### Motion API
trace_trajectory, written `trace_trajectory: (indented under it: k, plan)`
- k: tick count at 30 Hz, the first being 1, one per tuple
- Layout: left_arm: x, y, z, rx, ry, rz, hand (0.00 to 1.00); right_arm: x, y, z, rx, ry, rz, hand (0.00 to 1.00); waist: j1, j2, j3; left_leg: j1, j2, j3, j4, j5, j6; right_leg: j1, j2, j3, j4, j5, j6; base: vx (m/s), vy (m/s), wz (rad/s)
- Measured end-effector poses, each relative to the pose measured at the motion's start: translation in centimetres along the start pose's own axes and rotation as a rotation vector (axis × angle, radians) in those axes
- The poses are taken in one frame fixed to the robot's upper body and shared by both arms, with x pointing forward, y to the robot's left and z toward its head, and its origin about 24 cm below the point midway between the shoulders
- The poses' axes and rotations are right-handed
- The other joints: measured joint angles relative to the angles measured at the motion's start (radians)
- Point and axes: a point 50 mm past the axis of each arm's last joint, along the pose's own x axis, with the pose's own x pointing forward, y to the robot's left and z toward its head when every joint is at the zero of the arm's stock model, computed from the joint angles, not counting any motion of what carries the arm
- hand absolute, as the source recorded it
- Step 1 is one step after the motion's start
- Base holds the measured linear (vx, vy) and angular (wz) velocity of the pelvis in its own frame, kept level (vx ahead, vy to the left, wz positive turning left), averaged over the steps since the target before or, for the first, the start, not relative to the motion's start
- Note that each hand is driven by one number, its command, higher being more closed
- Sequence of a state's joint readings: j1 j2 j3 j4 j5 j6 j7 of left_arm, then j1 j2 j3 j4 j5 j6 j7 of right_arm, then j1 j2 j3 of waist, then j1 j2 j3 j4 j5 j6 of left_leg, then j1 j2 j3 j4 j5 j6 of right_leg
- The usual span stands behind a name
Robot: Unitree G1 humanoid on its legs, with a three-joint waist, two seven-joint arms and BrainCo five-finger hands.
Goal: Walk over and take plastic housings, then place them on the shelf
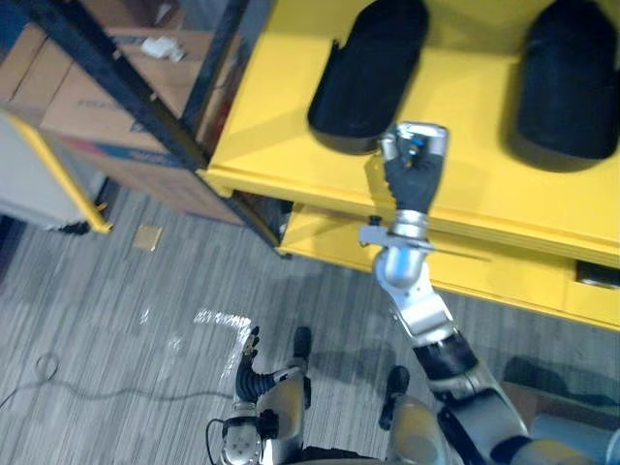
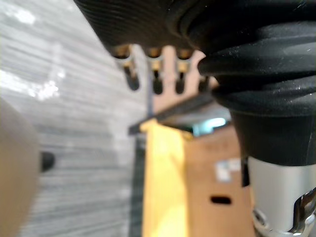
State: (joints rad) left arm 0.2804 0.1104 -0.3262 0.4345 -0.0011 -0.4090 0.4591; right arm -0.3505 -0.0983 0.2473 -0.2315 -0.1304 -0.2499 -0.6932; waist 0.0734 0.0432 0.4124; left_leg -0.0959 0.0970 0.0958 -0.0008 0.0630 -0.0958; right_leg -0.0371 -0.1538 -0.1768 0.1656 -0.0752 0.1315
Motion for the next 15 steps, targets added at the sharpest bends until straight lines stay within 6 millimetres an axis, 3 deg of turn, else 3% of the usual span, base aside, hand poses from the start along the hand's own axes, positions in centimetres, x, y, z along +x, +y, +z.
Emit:
trace_trajectory:
  k: [2, 4, 9, 10, 12, 13, 14, 15]
  plan:
    - [-0.3, 0.2, -0.7, 0.016, 0.032, 0.010, 0.00, -2.0, -4.3, 0.2, -0.073, 0.042, -0.119, 1.00, -0.024, -0.047, -0.064, 0.056, 0.002, 0.042, -0.034, -0.009, -0.001, 0.035, 0.000, 0.033, -0.041, 0.013, 0.009, 0.13, 0.024, -0.47]
    - [-0.8, 0.4, -1.5, 0.033, 0.063, 0.022, 0.00, -3.6, -7.3, 0.6, -0.133, 0.078, -0.192, 1.00, -0.041, -0.072, -0.124, 0.089, -0.001, 0.085, -0.060, -0.017, 0.000, 0.041, 0.000, 0.069, -0.062, 0.019, 0.015, 0.13, 0.028, -0.56]
    - [-1.7, 1.1, -3.2, 0.076, 0.134, 0.055, 0.00, -8.4, -16.5, 0.7, -0.364, 0.280, -0.431, 1.00, -0.116, -0.096, -0.215, 0.154, -0.004, 0.171, -0.078, -0.051, 0.002, 0.061, 0.000, 0.140, -0.102, 0.043, 0.025, 0.06, 0.035, -0.48]
    - [-1.8, 1.3, -3.5, 0.080, 0.149, 0.065, 0.00, -9.3, -17.4, 0.4, -0.396, 0.327, -0.446, 0.00, -0.121, -0.098, -0.223, 0.160, -0.004, 0.182, -0.078, -0.056, 0.001, 0.061, 0.000, 0.151, -0.105, 0.043, 0.025, 0.02, 0.038, -0.47]
    - [-2.0, 2.5, -4.8, 0.072, 0.225, 0.107, 0.00, -14.0, -20.5, -1.7, -0.494, 0.595, -0.496, 0.00, -0.150, -0.097, -0.245, 0.185, -0.003, 0.204, -0.078, -0.056, 0.001, 0.075, -0.001, 0.163, -0.110, 0.042, 0.025, 0.02, 0.017, -0.37]
    - [-2.1, 3.4, -5.6, 0.057, 0.277, 0.133, 0.00, -17.4, -22.3, -3.0, -0.552, 0.791, -0.520, 0.00, -0.156, -0.092, -0.259, 0.195, -0.001, 0.220, -0.078, -0.059, -0.003, 0.077, 0.001, 0.176, -0.114, 0.042, 0.024, 0.00, -0.004, -0.31]
    - [-2.2, 3.8, -6.0, 0.058, 0.303, 0.145, 0.00, -19.1, -23.0, -3.5, -0.575, 0.886, -0.533, 0.00, -0.158, -0.087, -0.264, 0.201, 0.000, 0.226, -0.078, -0.059, -0.004, 0.078, 0.001, 0.177, -0.116, 0.042, 0.024, -0.02, -0.010, -0.34]
    - [-2.4, 4.7, -6.8, 0.054, 0.359, 0.174, 0.00, -22.7, -24.3, -4.3, -0.623, 1.052, -0.565, 0.00, -0.169, -0.076, -0.272, 0.206, -0.001, 0.232, -0.078, -0.059, -0.004, 0.083, 0.000, 0.176, -0.121, 0.041, 0.024, -0.01, -0.009, -0.17]
